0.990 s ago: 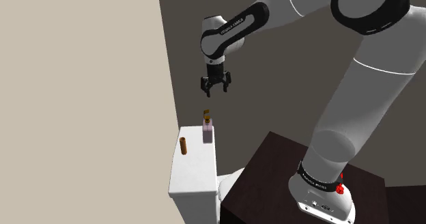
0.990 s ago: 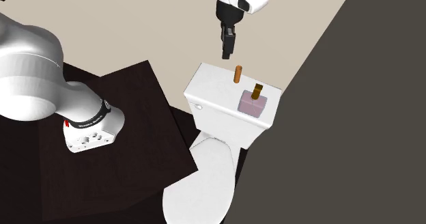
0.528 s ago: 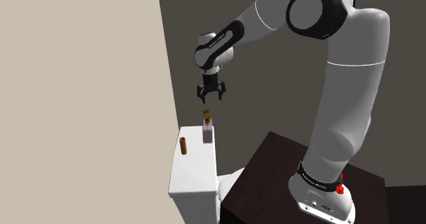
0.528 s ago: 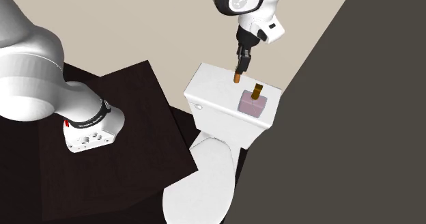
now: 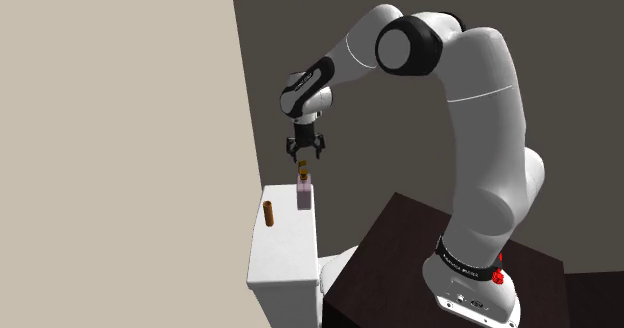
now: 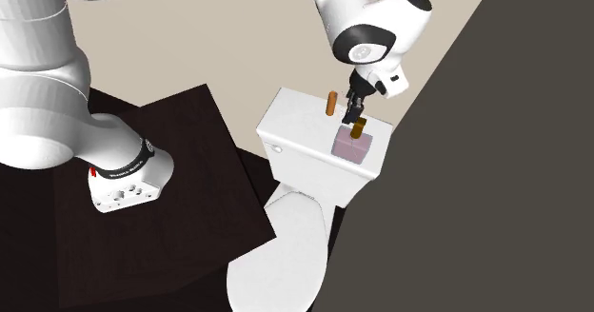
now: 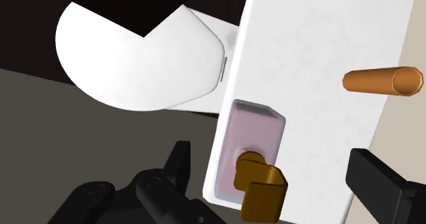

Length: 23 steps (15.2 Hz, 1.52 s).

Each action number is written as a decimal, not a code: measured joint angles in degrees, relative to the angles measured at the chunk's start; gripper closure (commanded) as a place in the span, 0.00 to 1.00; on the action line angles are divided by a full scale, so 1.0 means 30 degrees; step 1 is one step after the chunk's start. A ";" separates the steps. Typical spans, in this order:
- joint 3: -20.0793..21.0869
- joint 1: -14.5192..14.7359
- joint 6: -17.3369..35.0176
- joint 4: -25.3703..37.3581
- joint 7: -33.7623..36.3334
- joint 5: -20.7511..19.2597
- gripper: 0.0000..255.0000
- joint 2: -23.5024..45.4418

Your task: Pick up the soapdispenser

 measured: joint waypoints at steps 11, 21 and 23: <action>0.0047 -0.1376 -0.1112 0.8455 0.1060 0.1666 0.00 0.8559; 0.0124 -0.1533 -0.0471 0.9833 0.0988 0.1801 1.00 1.0612; 0.0126 -0.1526 -0.0453 0.9841 0.0995 0.1803 1.00 1.0635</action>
